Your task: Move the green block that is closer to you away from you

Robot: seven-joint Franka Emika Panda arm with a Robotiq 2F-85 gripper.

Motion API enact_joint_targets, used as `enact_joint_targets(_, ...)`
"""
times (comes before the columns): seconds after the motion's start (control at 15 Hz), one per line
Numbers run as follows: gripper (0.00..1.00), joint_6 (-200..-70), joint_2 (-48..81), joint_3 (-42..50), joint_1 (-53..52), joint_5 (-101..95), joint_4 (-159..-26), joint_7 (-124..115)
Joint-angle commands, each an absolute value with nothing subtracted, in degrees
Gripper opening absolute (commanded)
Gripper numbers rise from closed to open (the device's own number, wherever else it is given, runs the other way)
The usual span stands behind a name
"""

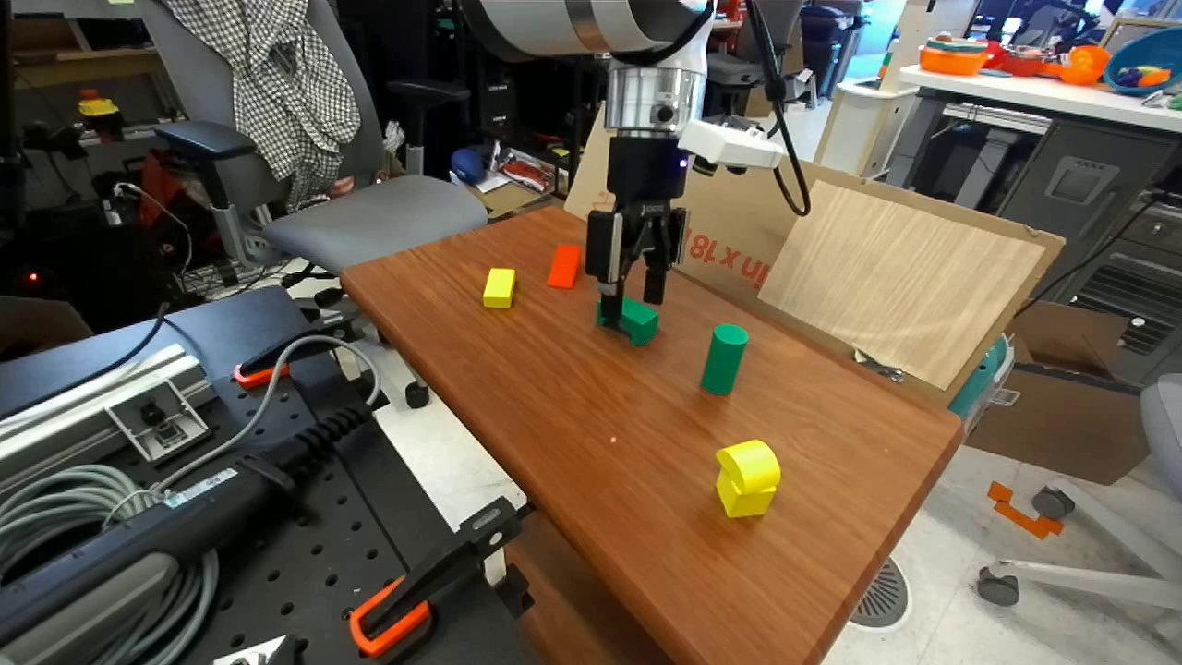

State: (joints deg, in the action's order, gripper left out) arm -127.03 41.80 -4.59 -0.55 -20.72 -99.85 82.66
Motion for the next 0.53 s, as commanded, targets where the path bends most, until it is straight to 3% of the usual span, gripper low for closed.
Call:
enact_joint_targets(0.0,1.00,-124.57,38.04,-5.42,0.75,-17.32,-102.43,81.75)
enact_joint_targets(0.47,1.00,-128.62,24.98,-4.20,5.49,-7.61,-116.49,72.09)
